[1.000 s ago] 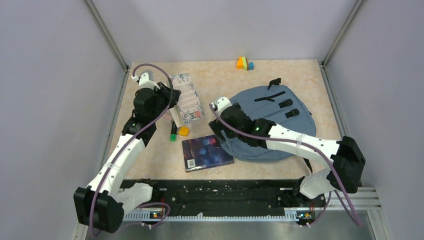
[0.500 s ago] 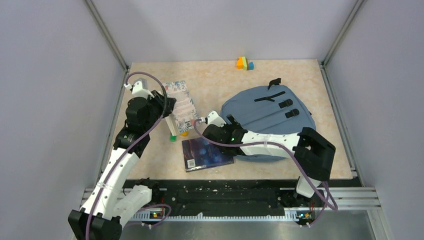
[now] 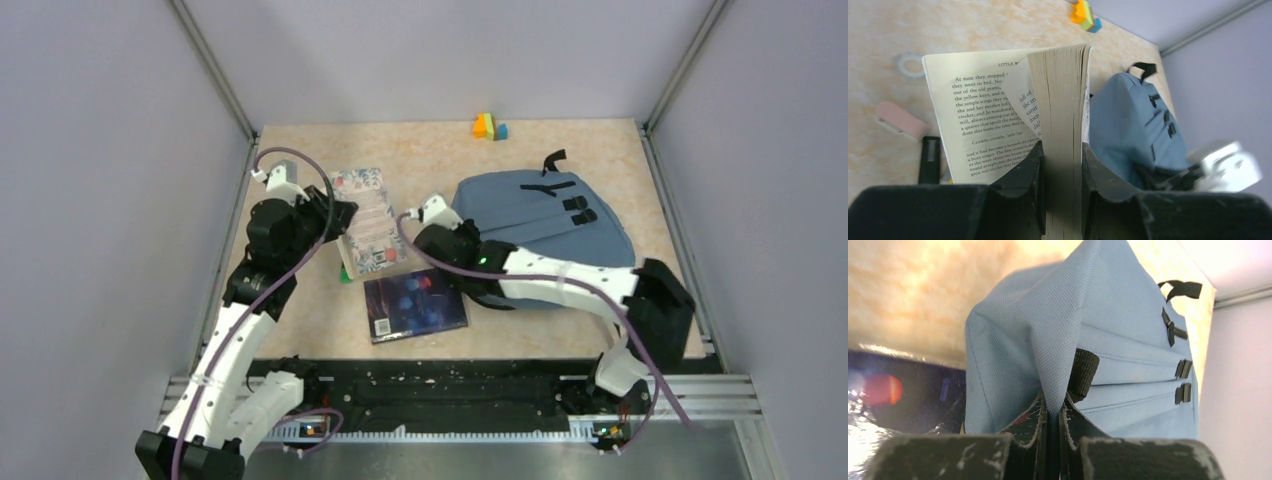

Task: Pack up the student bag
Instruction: Place the book in the student bag.

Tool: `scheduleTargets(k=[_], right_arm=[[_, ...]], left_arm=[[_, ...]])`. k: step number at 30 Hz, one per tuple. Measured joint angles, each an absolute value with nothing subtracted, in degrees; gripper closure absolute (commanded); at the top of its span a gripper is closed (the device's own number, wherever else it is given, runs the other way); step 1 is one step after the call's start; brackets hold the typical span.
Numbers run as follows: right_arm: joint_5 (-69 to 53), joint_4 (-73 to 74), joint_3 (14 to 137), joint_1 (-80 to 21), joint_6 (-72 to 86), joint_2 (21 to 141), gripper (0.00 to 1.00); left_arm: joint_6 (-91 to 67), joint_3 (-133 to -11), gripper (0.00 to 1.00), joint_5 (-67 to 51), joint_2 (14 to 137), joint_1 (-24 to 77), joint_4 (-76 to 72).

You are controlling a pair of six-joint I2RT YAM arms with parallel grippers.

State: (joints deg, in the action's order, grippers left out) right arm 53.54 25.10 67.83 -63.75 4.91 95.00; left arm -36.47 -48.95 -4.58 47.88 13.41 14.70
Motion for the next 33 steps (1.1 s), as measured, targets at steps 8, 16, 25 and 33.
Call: scheduleTargets(k=[8,16,25,33], right_arm=[[33.19,32.27,82.67,-46.57,3.25,77.73,1.0],[15.42,34.02,84.55,-40.25,5.82,73.25,1.0],[10.07,30.96,81.21,-39.94,9.52,72.86,1.0],[10.37,28.23,77.45,-39.83,12.29,68.9,1.0]], left_arm=[[-40.47,-46.09,1.0,-15.97,48.21,14.11,5.04],[-49.12,-44.69,1.0,-18.98,58.61,22.15,-10.57],[-56.1,-44.49,1.0,-18.37,69.82,30.74,-17.82],[-62.06,-37.39,1.0,-11.97,69.45,31.75,-23.18]])
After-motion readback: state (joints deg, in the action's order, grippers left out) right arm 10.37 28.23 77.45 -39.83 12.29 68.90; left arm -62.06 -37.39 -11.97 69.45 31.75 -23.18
